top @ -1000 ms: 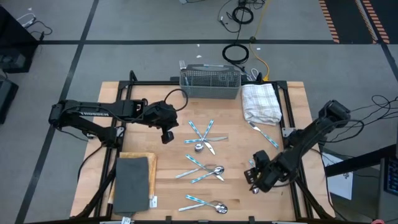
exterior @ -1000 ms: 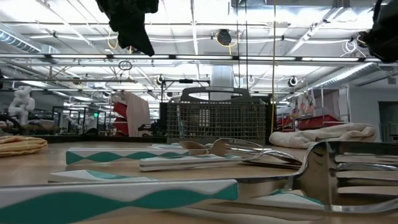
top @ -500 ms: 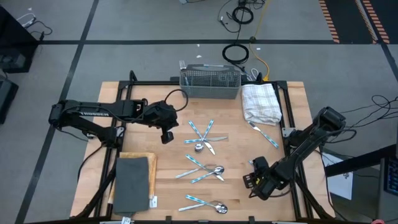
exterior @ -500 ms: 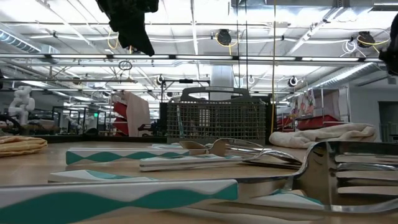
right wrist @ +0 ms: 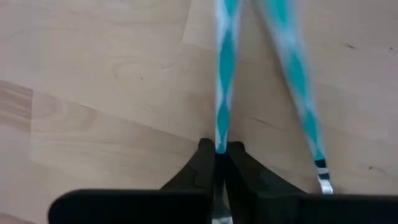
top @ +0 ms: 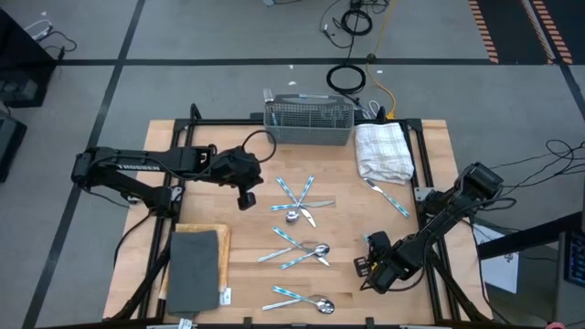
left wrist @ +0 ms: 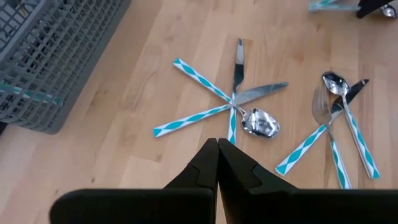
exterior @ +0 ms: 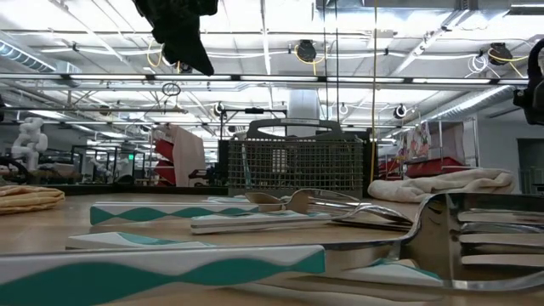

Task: Sort silverware
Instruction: Put the spoon into the silverware basket

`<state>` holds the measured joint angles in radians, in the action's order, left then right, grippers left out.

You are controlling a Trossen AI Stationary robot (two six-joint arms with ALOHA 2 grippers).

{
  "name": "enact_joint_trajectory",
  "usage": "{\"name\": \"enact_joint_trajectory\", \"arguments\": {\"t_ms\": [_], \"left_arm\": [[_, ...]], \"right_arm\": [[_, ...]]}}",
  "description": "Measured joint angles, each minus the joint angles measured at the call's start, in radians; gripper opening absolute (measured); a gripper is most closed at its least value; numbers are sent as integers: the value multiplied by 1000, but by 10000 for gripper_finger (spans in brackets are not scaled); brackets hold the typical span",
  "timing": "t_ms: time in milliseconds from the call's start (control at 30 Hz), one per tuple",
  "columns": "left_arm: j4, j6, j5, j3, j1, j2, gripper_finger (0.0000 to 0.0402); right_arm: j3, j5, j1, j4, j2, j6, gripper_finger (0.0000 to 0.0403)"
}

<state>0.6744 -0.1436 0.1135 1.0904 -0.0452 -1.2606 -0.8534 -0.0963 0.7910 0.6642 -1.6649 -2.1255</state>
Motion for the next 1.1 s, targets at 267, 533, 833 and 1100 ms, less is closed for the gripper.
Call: {"name": "enact_joint_trajectory", "arguments": {"t_ms": [267,533,833,1100], "left_arm": [[-37,-1,0,0,0,0,9],[-37,-6,26,0,0,0,9],[-37,-6,42,0,0,0,9],[-37,-7,52,0,0,0,9]], "right_arm": [[5,-12,-3,13,87,17,2],[-82,-271,-85,64,199,241,1],[-327,-434,-435,319,291,929,0],[-557,-510,-825,569,283,1584,0]]}}
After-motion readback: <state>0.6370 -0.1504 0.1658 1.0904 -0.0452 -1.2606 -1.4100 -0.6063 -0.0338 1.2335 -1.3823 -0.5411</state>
